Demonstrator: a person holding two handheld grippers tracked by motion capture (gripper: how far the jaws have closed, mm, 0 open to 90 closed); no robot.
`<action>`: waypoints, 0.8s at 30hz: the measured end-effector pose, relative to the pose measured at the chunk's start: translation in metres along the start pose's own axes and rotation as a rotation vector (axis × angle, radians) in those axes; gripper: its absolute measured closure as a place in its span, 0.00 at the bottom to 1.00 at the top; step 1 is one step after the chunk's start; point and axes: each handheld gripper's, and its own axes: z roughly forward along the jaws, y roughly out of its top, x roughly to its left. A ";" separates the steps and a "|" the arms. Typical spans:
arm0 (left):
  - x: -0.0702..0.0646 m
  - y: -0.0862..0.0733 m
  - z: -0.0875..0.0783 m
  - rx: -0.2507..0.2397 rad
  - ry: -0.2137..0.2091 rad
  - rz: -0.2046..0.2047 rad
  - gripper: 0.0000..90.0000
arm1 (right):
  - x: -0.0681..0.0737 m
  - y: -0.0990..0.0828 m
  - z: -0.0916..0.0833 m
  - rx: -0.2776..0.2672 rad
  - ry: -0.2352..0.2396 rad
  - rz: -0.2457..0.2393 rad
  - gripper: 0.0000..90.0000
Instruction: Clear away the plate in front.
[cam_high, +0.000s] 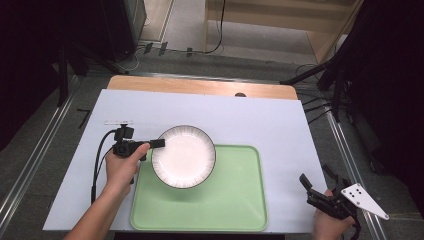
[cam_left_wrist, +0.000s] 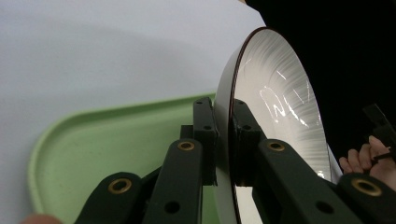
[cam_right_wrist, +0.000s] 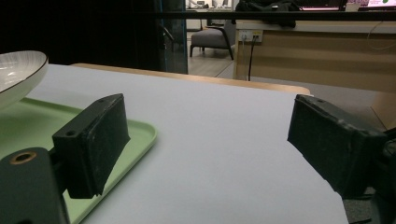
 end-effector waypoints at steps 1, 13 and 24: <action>-0.001 -0.001 0.001 0.006 -0.001 0.002 0.93 | 0.000 0.000 0.000 0.000 0.000 0.000 0.14; -0.012 -0.017 0.016 0.056 -0.030 0.015 0.93 | 0.000 0.000 0.000 -0.002 -0.001 0.002 0.14; -0.022 -0.032 0.031 0.116 -0.049 0.028 0.93 | 0.000 0.000 0.000 -0.003 -0.001 0.001 0.14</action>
